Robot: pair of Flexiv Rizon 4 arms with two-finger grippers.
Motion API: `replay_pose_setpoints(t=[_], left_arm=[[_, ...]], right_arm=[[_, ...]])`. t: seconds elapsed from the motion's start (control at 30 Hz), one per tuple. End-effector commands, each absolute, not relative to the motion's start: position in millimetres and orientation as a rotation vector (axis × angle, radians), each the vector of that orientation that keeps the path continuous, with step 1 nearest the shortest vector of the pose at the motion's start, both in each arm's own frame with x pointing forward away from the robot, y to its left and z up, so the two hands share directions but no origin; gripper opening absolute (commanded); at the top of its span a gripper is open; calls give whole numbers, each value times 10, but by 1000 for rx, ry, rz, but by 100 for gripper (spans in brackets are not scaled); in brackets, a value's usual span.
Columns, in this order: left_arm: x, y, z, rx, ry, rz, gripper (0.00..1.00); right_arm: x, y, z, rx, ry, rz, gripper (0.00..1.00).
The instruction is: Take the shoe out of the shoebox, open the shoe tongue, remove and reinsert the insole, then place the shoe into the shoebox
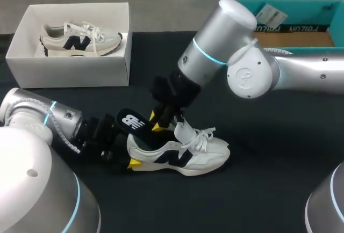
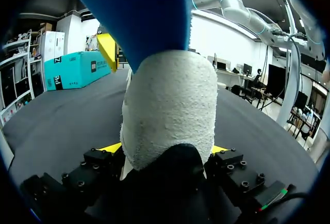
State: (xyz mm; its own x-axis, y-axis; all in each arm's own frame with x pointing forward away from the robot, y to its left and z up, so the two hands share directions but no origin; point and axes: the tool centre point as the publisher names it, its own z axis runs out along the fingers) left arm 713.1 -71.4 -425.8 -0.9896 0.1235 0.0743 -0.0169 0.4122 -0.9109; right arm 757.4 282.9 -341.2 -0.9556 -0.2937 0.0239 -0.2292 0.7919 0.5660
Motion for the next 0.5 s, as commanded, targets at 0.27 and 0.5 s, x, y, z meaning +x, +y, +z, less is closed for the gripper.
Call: replay_pose_setpoints(t=[0.27, 0.5], left_arm=[[7126, -715, -4269, -95, -2530, 1632, 0], [7126, -715, -4269, -95, -2530, 1632, 0]], right_arm=[[7555, 2898, -3376, 438, -2858, -863, 0], [7642, 2904, -3146, 466, -2880, -886, 0]])
